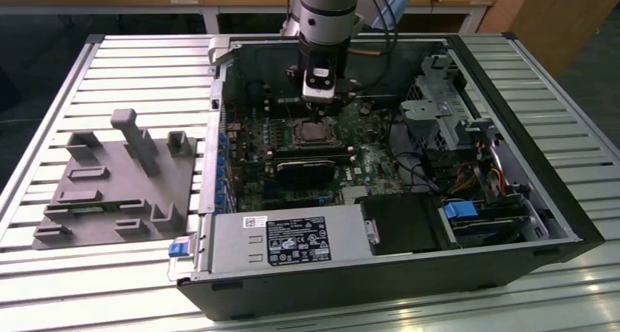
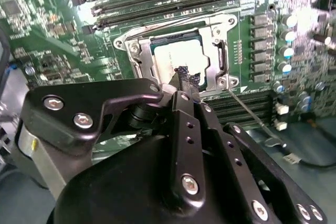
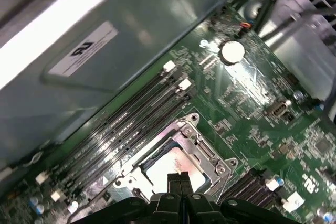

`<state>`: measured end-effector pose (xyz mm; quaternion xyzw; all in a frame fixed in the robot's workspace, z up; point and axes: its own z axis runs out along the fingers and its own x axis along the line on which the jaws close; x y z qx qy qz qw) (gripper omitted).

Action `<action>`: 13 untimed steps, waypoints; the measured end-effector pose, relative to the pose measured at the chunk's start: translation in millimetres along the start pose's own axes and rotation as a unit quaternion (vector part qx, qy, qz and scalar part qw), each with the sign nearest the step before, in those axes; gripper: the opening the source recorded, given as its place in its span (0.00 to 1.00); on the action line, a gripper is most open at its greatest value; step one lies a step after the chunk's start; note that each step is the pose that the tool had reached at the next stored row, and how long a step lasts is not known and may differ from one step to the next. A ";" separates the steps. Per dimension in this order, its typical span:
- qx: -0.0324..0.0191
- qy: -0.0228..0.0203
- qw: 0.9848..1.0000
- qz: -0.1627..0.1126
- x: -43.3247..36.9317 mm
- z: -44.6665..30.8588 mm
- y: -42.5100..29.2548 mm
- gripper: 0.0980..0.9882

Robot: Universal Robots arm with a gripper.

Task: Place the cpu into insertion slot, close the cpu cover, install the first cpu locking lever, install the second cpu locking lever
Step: 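Close the cpu cover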

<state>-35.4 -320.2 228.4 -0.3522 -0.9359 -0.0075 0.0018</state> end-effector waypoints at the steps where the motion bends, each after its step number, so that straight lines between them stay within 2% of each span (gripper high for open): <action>1: 0.000 0.000 1.000 -0.009 0.0 0.1 0.0 0.00; 6: 0.000 0.001 0.999 -0.054 0.0 0.3 0.0 0.00; 10: 0.001 0.001 0.996 -0.087 0.0 0.4 0.0 0.00; 13: 0.001 0.001 0.994 -0.110 0.0 0.4 0.0 0.00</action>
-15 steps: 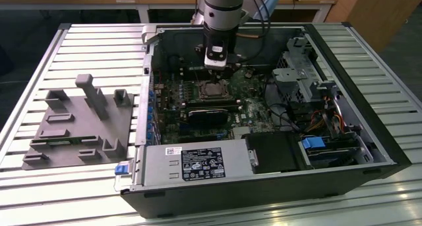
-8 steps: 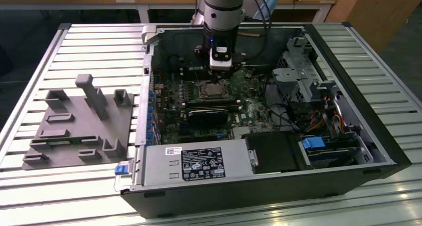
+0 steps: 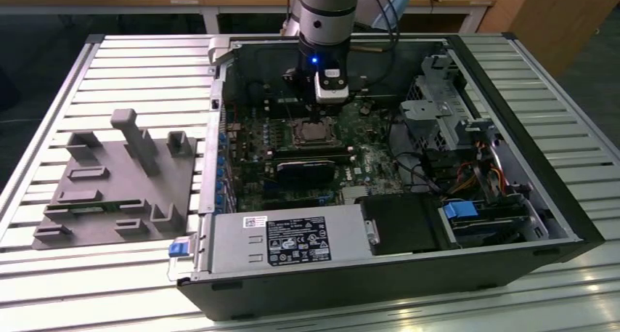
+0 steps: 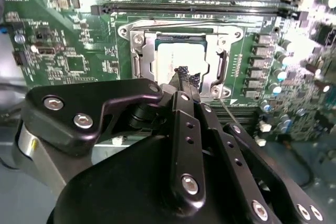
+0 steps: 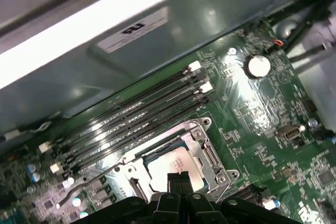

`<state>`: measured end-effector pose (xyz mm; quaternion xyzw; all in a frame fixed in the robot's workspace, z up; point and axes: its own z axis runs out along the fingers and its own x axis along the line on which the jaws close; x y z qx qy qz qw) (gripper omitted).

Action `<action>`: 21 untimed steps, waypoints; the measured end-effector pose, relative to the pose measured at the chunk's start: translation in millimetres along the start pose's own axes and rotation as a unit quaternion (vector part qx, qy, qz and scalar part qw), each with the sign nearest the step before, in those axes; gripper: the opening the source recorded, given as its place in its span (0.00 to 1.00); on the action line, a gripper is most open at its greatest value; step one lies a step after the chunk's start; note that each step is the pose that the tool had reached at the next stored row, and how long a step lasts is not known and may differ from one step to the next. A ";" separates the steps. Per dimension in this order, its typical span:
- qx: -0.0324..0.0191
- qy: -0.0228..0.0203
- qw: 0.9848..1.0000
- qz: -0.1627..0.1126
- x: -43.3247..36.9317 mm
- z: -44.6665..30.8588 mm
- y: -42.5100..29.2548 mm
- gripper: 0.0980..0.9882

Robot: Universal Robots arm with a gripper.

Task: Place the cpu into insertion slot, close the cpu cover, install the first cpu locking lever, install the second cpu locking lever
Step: 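Close the cpu cover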

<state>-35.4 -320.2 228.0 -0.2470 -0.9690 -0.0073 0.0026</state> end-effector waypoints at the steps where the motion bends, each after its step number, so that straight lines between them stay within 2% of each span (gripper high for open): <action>1: 0.000 0.000 1.000 -0.008 0.0 0.0 0.0 0.00; 5: 0.000 0.001 0.999 -0.043 0.0 0.1 0.0 0.00; 8: 0.001 0.001 0.998 -0.070 0.0 0.2 0.0 0.00; 11: 0.001 0.001 0.995 -0.096 0.0 0.3 0.0 0.00; 16: 0.001 0.001 0.990 -0.138 -0.1 0.9 0.0 0.00; 18: 0.000 -0.002 0.989 -0.147 -0.1 1.2 -0.1 0.00; 21: -0.004 -0.012 0.988 -0.154 0.2 1.3 -0.3 0.00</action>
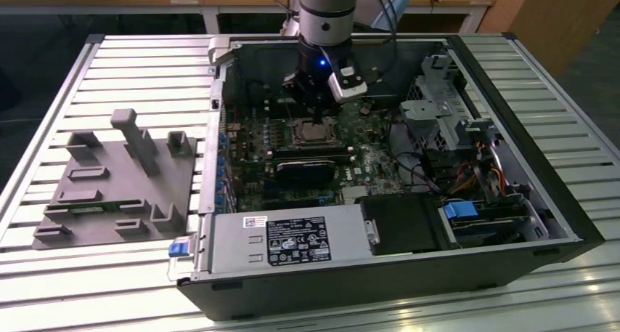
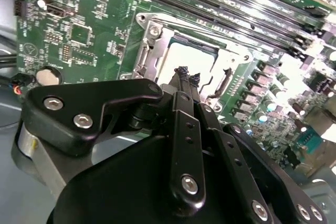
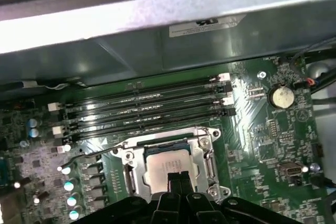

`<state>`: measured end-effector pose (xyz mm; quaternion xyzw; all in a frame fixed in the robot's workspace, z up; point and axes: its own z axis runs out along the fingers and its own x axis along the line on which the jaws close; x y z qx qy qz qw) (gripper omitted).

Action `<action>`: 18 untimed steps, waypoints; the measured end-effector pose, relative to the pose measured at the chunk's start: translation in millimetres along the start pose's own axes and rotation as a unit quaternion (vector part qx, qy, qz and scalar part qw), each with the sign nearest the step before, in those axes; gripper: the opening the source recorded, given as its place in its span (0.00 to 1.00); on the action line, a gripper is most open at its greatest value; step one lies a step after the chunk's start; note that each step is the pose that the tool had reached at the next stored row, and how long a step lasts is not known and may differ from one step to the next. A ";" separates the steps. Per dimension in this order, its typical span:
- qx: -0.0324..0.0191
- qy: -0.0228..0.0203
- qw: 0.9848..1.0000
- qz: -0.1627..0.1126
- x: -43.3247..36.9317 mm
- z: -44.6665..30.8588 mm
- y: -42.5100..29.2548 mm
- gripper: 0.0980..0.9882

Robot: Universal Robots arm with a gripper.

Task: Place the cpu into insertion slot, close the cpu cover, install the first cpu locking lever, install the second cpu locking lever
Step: 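Close the cpu cover, then install the first cpu locking lever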

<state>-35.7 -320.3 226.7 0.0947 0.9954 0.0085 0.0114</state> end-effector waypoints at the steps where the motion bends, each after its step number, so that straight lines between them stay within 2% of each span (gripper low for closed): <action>1: 0.000 -0.001 1.000 0.000 0.4 0.1 0.0 0.00; 5: 0.000 -0.001 1.000 0.000 0.4 -2.1 0.0 0.00; 12: 0.000 -0.001 1.000 0.000 0.1 -14.5 0.2 0.00; 18: 0.000 -0.001 1.000 0.000 0.1 -16.0 0.2 0.00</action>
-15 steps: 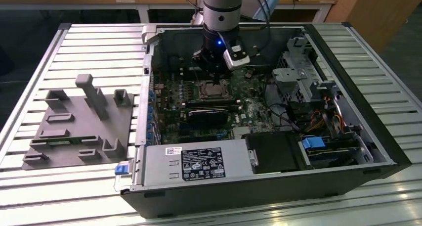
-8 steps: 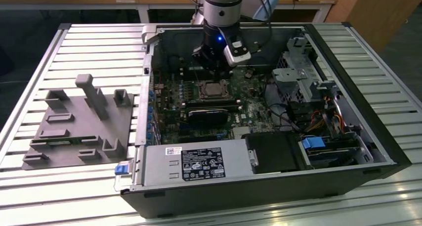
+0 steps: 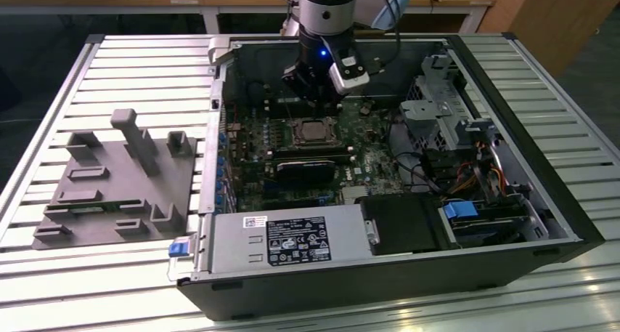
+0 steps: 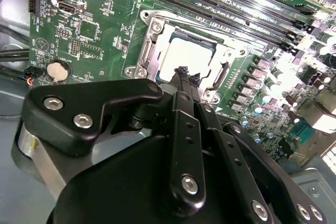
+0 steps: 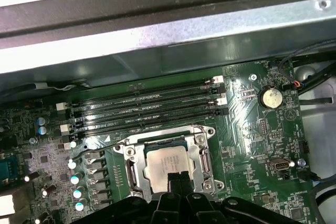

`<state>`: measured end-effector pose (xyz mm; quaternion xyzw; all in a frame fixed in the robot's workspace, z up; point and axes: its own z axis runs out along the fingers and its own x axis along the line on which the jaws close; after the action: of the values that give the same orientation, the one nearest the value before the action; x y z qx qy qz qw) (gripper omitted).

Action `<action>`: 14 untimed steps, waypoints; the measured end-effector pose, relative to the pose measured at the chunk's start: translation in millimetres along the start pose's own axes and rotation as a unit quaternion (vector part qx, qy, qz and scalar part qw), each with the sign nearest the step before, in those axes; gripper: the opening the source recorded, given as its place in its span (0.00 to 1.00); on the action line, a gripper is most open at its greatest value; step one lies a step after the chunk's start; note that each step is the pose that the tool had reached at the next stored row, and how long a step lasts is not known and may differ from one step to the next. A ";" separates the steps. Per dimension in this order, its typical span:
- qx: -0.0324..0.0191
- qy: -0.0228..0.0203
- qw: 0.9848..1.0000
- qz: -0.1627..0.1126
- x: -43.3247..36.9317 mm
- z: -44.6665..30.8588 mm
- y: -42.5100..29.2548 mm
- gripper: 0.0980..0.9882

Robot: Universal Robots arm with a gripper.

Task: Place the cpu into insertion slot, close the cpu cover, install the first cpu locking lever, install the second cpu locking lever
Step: 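Install the first cpu locking lever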

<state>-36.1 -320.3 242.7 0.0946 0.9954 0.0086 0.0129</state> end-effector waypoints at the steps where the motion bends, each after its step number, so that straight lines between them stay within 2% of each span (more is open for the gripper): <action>1: 0.000 0.000 1.000 0.000 0.0 0.0 0.0 0.00; 9: 0.000 0.000 1.000 0.000 0.3 -0.3 0.0 0.00; 14: 0.000 0.000 1.000 0.000 9.1 -0.5 -1.8 0.00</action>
<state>-45.4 -320.4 243.0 0.0946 0.9954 0.0085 0.0129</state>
